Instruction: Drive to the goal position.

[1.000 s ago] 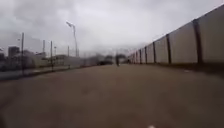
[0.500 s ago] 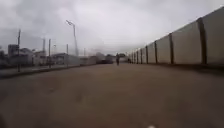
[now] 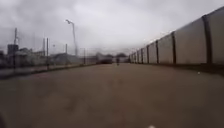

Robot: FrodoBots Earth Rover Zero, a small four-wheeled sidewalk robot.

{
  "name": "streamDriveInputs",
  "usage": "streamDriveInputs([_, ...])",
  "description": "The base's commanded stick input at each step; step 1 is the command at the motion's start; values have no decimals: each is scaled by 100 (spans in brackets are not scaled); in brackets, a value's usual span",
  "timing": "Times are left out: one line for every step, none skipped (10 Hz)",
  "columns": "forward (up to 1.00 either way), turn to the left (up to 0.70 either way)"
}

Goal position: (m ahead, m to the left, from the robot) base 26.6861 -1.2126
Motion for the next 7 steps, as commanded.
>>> streamDriveInputs([70,0])
streamDriveInputs([70,0])
streamDriveInputs([70,0])
streamDriveInputs([70,0])
streamDriveInputs([70,0])
streamDriveInputs([70,0])
streamDriveInputs([70,0])
